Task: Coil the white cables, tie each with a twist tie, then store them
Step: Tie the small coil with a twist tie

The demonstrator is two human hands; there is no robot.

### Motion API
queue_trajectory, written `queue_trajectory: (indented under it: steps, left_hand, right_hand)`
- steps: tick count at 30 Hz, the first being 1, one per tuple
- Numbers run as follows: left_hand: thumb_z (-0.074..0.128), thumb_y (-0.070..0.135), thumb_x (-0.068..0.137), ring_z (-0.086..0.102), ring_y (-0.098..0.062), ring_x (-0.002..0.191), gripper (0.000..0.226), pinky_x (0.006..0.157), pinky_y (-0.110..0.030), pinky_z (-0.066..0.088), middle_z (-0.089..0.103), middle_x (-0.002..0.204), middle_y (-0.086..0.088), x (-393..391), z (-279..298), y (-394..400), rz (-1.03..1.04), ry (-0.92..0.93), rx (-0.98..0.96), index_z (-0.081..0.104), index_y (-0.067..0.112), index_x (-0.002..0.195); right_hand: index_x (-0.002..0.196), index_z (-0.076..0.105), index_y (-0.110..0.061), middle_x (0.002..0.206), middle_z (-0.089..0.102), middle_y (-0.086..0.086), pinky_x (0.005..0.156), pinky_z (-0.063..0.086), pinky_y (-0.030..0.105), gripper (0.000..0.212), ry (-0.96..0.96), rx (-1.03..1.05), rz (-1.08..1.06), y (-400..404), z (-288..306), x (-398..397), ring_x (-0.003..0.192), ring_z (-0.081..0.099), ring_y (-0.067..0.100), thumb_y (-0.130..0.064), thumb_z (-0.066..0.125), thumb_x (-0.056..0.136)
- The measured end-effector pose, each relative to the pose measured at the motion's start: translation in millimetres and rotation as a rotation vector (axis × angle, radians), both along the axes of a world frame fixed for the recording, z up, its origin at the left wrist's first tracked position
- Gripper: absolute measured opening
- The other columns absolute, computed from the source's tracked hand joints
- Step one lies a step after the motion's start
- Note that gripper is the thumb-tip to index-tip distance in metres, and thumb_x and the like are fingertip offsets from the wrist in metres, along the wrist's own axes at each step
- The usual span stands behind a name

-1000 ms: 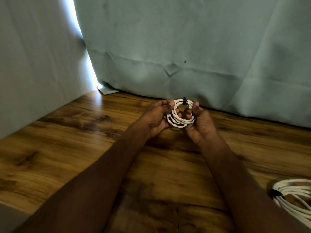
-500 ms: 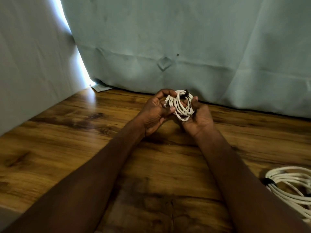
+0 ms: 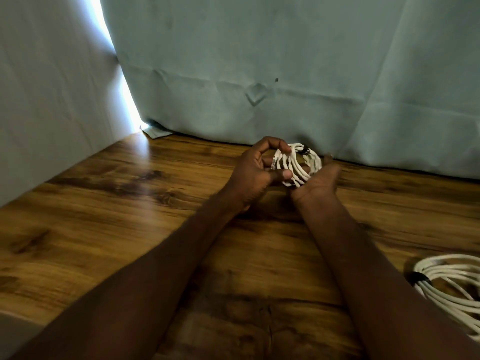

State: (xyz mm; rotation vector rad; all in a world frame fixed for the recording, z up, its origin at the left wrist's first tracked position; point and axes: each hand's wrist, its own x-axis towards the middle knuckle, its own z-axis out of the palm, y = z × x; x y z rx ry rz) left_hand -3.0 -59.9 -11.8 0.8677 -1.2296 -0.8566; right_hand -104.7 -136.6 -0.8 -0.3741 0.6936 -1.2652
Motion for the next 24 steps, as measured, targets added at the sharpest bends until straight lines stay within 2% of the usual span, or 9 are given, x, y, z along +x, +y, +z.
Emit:
queue_trajectory:
  steps: [3,6,11,14,15,17,20,22,24]
  left_hand:
    - [0.071,-0.022,0.079,0.074,-0.032,0.094,0.06,0.081,-0.045,0.063,0.072,0.111,-0.027,-5.6,0.9,2.3,0.001,-0.033,0.009,0.053,0.006,0.13]
    - [0.073,-0.021,0.079,0.075,-0.029,0.093,0.06,0.08,-0.045,0.063,0.073,0.109,-0.028,-10.8,-1.2,3.3,0.0,-0.047,0.015,0.054,0.004,0.131]
    - [0.074,-0.016,0.081,0.074,-0.034,0.105,0.062,0.087,-0.048,0.062,0.075,0.112,-0.019,-10.1,-3.6,0.1,0.033,-0.052,0.114,0.053,0.008,0.134]
    - [0.081,-0.007,0.08,0.075,-0.023,0.086,0.059,0.072,-0.036,0.064,0.073,0.095,-0.008,-7.2,-4.6,-4.6,0.155,-0.076,0.219,0.057,0.011,0.131]
    - [0.079,-0.007,0.083,0.073,-0.021,0.081,0.054,0.071,-0.035,0.064,0.071,0.091,-0.008,-6.8,-3.1,-4.1,0.161,-0.032,0.267,0.058,0.009,0.13]
    - [0.067,-0.01,0.09,0.073,-0.026,0.087,0.036,0.082,-0.039,0.064,0.072,0.099,-0.016,-6.6,2.9,-3.0,0.05,0.113,0.362,0.06,0.002,0.123]
    - [0.06,-0.003,0.085,0.072,-0.029,0.089,0.02,0.091,-0.039,0.06,0.07,0.101,-0.021,-4.4,12.5,0.7,-0.118,0.326,0.433,0.063,0.0,0.105]
    - [0.062,0.002,0.093,0.073,-0.029,0.086,0.013,0.088,-0.038,0.061,0.072,0.096,-0.018,-4.2,12.1,-0.7,-0.106,0.391,0.411,0.065,-0.001,0.105]
    - [0.064,0.0,0.097,0.076,-0.031,0.094,0.016,0.092,-0.043,0.062,0.075,0.103,-0.02,-4.4,8.5,-5.4,0.036,0.362,0.366,0.067,-0.006,0.112]
  right_hand:
    - [0.108,0.071,-0.008,0.107,0.071,0.013,0.087,0.058,0.045,0.048,0.062,0.069,-0.1,2.6,9.0,-8.1,0.092,0.072,0.036,-0.051,0.059,0.093]
    - [0.101,0.072,-0.008,0.097,0.074,0.012,0.076,0.06,0.04,0.039,0.128,0.065,-0.19,3.3,13.5,-10.0,0.083,0.074,0.032,-0.044,0.069,0.088]
    - [0.087,0.069,-0.008,0.08,0.072,0.008,0.073,0.063,0.042,0.037,0.236,-0.026,-0.232,4.9,9.3,-8.7,0.075,0.074,0.029,-0.044,0.07,0.094]
    - [0.075,0.065,-0.014,0.076,0.071,0.007,0.081,0.063,0.051,0.042,0.334,-0.154,-0.312,3.9,6.0,-5.7,0.078,0.073,0.029,-0.047,0.063,0.099]
    - [0.074,0.065,-0.014,0.074,0.07,0.006,0.082,0.062,0.05,0.042,0.364,-0.203,-0.319,3.1,5.2,-4.3,0.077,0.072,0.028,-0.046,0.06,0.102]
    - [0.077,0.067,-0.013,0.073,0.067,0.005,0.077,0.06,0.044,0.043,0.401,-0.293,-0.322,1.4,3.7,-0.4,0.072,0.065,0.022,-0.043,0.055,0.105]
    - [0.084,0.069,-0.013,0.078,0.068,0.006,0.075,0.054,0.037,0.038,0.44,-0.428,-0.366,4.5,0.7,5.5,0.074,0.063,0.021,-0.038,0.052,0.107]
    - [0.086,0.067,-0.017,0.081,0.068,0.005,0.079,0.055,0.042,0.033,0.477,-0.499,-0.402,4.0,-1.6,8.5,0.079,0.063,0.023,-0.035,0.051,0.108]
    - [0.088,0.066,-0.019,0.077,0.064,0.003,0.072,0.051,0.04,0.03,0.482,-0.505,-0.374,4.4,-1.8,8.5,0.075,0.059,0.022,-0.037,0.051,0.107]
